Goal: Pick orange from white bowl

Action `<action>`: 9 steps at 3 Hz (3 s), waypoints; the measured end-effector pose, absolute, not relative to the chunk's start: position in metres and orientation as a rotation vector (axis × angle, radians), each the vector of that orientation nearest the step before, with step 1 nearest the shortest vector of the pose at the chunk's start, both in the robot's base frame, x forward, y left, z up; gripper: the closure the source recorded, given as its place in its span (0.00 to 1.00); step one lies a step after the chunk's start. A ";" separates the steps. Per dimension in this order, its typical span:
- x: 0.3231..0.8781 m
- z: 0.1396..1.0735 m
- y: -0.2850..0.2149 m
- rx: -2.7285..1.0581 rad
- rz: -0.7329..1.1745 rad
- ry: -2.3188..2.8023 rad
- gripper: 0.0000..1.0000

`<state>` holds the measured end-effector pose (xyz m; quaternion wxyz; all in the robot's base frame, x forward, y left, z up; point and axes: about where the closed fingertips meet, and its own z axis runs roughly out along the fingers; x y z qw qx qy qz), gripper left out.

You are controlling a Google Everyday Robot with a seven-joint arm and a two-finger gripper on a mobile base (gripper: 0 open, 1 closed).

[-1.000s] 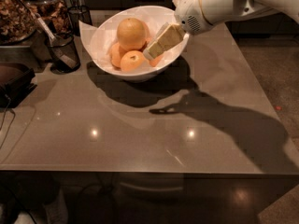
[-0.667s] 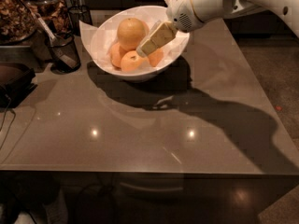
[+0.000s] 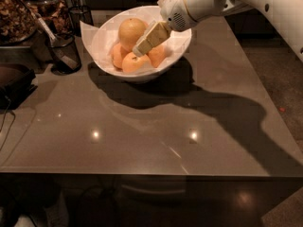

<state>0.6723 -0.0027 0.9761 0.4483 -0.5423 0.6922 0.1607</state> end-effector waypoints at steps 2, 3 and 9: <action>0.694 0.966 0.005 -1.356 0.439 1.731 0.00; 0.697 0.962 0.009 -1.367 0.463 1.735 0.02; 0.706 0.938 0.035 -1.471 0.523 1.740 0.22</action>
Offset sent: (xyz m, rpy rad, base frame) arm 0.0280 -0.0017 -0.0054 0.0019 0.0306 -0.0005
